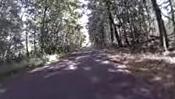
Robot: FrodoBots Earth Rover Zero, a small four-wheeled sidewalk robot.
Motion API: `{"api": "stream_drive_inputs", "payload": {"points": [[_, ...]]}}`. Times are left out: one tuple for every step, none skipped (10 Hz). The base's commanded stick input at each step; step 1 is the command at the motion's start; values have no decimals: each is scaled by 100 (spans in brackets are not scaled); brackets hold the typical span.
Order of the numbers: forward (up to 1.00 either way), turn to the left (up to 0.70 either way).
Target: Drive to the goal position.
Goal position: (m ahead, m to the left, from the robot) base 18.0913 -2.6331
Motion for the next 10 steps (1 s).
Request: {"api": "stream_drive_inputs", "payload": {"points": [[45, 0], [45, 0], [45, 0], [45, 0], [45, 0], [45, 0], [45, 0], [45, 0], [45, 0], [45, 0]]}}
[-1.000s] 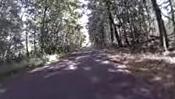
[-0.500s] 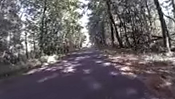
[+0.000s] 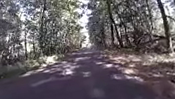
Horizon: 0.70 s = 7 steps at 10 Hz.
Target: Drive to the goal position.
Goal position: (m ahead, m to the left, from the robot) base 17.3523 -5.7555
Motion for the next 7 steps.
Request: {"api": "stream_drive_inputs", "payload": {"points": [[45, 0], [45, 0], [45, 0], [45, 0], [45, 0], [45, 0], [45, 0]]}}
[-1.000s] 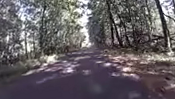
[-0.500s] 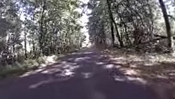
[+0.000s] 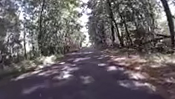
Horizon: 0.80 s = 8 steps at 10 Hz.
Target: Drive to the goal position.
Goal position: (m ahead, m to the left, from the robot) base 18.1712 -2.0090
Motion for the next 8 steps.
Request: {"api": "stream_drive_inputs", "payload": {"points": [[45, 0], [45, 0], [45, 0], [45, 0], [45, 0], [45, 0], [45, 0], [45, 0]]}}
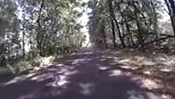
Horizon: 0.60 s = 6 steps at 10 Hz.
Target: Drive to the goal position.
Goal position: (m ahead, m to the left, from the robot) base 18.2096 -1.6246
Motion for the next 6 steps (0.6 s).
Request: {"api": "stream_drive_inputs", "payload": {"points": [[45, 0], [45, 0], [45, 0], [45, 0], [45, 0], [45, 0]]}}
